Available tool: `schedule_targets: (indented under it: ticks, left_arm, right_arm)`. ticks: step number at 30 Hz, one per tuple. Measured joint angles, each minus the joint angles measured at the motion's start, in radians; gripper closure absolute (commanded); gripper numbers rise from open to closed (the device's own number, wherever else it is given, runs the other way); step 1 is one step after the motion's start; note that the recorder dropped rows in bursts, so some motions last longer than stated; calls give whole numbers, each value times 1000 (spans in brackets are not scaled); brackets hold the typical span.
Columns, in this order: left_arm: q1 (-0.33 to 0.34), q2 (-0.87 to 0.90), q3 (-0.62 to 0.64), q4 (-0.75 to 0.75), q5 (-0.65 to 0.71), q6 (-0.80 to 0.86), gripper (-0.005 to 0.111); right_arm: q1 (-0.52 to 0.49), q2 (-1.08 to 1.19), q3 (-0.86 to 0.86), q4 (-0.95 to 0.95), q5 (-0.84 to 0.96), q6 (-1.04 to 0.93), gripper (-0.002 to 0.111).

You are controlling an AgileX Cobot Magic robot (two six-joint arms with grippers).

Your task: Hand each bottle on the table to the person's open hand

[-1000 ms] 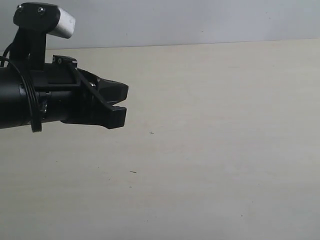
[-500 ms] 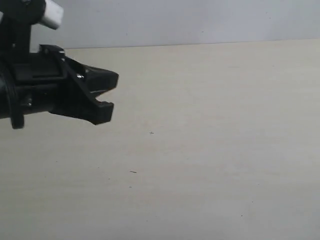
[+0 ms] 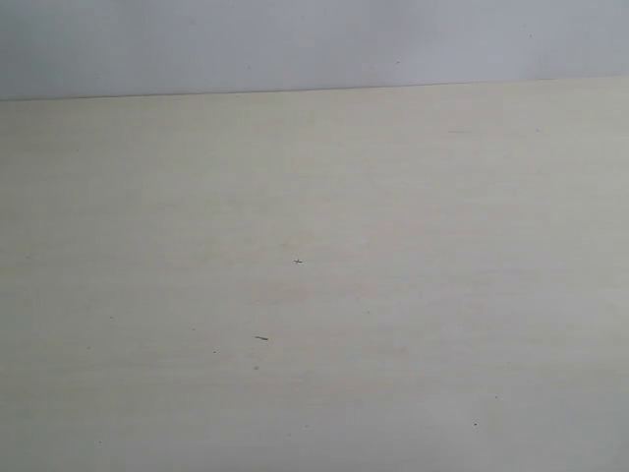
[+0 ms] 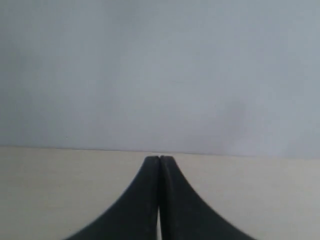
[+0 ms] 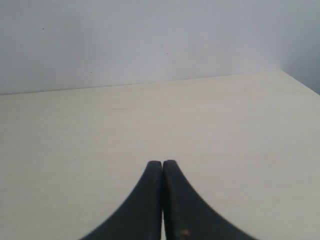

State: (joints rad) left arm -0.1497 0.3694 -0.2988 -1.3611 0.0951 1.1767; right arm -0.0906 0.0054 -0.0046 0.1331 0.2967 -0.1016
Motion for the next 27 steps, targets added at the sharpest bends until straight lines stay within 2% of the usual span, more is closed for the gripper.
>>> schedule_targets:
  ticks: [2,6,8,9,10,11,13,15,18,27]
  left_arm:
    - [30,-62,19,-9,0,-2,107]
    - [37,-85,24,-8,4,-6,107]
    - [37,-82,24,160,26,-155,107]
    - [37,-78,24,390,32,-407,107]
    - [37,-78,24,548,34,-590,107]
    - [37,-78,24,854,38,-949,107]
    - [37,-78,27,1240,49,-1401,107]
    - [38,-78,35,1404,53,-1578,107]
    - [38,-90,91,1458,53,-1580,107]
    - [38,-112,257,1466,62,-1551,107]
  right_arm:
    - [0,0,0,0,0,0,108]
    - [0,0,0,0,0,0,108]
    - [0,0,0,0,0,0,108]
    - [0,0,0,0,0,0,108]
    - [0,0,0,0,0,0,108]
    - [0,0,0,0,0,0,108]
    - [0,0,0,0,0,0,108]
    - [0,0,0,0,0,0,108]
    - [0,0,0,0,0,0,108]
    - [0,0,0,0,0,0,108]
